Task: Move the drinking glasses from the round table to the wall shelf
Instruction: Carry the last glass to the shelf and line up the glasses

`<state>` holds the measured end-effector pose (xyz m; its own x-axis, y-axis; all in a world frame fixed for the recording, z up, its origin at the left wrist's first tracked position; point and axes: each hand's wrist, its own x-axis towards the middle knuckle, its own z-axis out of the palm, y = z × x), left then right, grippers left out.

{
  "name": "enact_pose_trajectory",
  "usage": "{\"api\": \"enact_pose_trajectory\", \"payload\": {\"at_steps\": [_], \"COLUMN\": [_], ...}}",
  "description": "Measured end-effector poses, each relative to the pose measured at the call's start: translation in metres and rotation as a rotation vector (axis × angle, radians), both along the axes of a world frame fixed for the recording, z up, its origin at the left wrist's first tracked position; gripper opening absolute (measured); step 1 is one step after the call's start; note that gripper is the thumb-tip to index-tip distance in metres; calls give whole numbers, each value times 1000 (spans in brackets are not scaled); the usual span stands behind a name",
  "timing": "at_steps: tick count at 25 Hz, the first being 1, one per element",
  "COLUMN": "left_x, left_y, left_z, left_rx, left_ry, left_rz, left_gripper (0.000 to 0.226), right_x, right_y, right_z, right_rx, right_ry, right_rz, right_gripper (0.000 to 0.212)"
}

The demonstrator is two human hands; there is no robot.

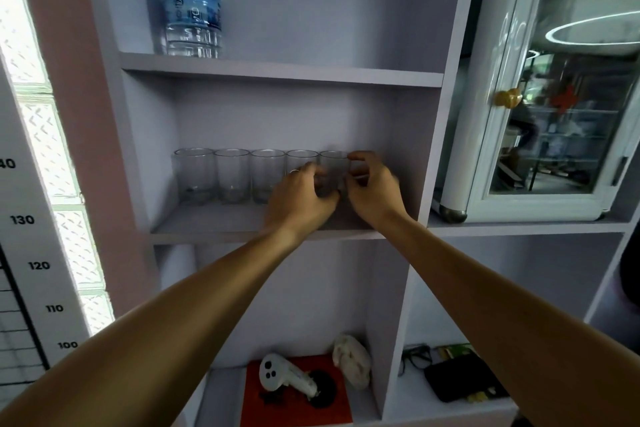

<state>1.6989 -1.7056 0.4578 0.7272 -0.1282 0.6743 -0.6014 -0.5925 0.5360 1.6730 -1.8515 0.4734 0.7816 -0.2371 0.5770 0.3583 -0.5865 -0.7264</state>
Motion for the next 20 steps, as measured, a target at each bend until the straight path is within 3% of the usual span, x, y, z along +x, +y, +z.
{"api": "enact_pose_trajectory", "payload": {"at_steps": [3,5,7,13,20], "left_x": [-3,-2,0,3,-5], "left_y": [28,53,78,110,111], "left_z": [2,0,-4,-10,-1], "left_rx": [46,127,209,384,461], "left_ry": [-181,-351,-395,-101,46], "left_rz": [101,253,401,484,436], "left_gripper": [27,35,47,71,84], "right_x": [-7,-10,-10,0,-2], "right_y": [6,15,26,42,49], "right_z": [-1,-3,-6,-12,-2], "right_rx": [-139,-381,-555,-609,-627], "right_ry": [-42,-51,-8,135,152], "right_rz": [-65,-122,-123,-85,-108], "right_gripper": [43,55,64,68,67]}}
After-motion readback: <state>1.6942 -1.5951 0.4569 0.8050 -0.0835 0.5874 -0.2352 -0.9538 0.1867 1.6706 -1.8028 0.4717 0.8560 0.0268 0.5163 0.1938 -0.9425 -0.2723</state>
